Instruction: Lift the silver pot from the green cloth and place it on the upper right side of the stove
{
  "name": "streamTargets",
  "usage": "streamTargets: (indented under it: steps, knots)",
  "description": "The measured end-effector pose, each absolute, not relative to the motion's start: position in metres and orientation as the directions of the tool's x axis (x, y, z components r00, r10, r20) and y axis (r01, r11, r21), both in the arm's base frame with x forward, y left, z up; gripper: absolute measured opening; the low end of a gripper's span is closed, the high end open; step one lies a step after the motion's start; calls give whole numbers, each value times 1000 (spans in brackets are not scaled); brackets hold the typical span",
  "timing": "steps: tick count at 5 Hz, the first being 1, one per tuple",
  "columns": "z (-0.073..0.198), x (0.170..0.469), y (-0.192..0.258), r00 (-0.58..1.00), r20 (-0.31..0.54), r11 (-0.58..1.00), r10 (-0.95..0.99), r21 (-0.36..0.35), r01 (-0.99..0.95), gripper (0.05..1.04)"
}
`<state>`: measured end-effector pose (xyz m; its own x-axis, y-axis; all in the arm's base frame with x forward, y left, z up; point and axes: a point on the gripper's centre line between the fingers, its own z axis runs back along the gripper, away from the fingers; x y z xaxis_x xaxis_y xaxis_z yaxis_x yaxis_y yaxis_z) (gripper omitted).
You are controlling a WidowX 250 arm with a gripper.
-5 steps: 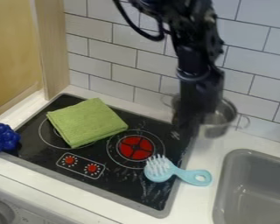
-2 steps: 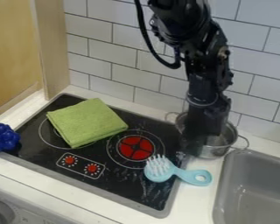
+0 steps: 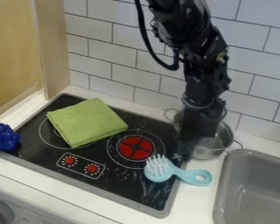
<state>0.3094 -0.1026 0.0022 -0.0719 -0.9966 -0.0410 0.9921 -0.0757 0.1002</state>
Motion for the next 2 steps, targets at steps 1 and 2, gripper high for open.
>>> streamTargets:
  steps: [1,2]
  knots:
    - [19,311,-101,-53,-35,-58,-998,150,987,813]
    - [35,308,-98,-42,-30,-47,-999,191,980,1021]
